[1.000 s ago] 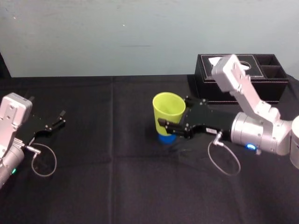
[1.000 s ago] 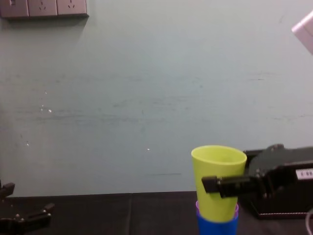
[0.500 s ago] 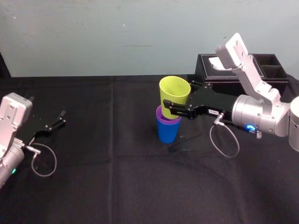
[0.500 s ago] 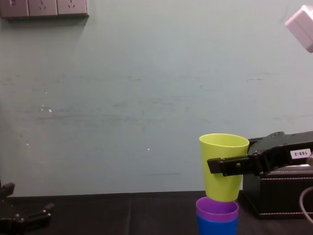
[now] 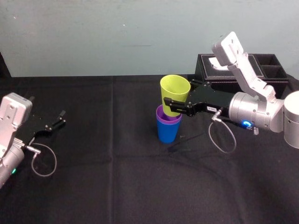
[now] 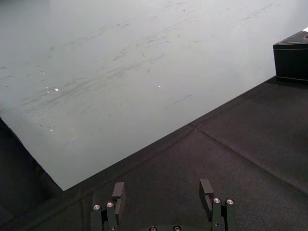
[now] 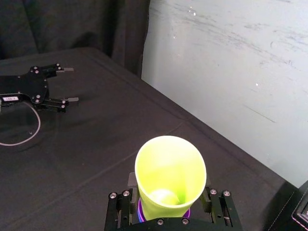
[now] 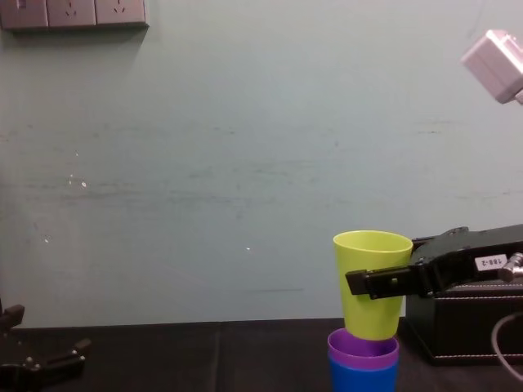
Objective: Stack the three plastic cups sequentially using one hand.
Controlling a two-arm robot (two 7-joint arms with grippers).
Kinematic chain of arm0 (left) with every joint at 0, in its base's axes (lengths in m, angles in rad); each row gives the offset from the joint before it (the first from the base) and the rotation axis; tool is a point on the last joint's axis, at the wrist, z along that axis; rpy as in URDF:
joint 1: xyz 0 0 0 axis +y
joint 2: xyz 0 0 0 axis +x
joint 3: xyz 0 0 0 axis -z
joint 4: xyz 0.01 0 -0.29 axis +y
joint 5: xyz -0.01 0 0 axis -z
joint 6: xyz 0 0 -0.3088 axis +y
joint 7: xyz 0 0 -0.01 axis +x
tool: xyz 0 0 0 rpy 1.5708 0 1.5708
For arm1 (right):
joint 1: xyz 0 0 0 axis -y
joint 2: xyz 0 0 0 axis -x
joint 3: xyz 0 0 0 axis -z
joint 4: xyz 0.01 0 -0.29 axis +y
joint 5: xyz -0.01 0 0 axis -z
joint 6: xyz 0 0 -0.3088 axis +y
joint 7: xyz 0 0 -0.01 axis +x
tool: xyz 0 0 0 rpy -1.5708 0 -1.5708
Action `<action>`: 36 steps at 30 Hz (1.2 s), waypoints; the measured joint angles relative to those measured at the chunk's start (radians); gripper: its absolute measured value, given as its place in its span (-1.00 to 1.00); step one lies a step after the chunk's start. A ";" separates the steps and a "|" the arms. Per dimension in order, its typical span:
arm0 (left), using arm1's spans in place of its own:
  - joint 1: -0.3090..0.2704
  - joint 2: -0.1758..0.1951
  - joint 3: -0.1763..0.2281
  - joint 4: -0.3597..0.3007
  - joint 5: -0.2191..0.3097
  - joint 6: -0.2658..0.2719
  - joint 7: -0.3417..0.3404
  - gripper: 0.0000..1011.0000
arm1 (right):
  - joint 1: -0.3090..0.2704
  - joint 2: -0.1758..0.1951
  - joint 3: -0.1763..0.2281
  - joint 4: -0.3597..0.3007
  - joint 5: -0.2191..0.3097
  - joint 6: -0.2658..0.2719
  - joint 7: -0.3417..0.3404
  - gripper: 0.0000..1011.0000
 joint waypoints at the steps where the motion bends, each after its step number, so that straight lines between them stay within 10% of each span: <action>1: 0.000 0.000 0.000 0.000 0.000 0.000 0.000 1.00 | 0.002 -0.001 -0.001 0.003 -0.002 0.000 0.000 0.46; 36: 0.000 0.000 0.000 0.000 0.000 0.000 0.000 1.00 | 0.019 -0.033 -0.021 0.058 -0.036 -0.010 0.004 0.46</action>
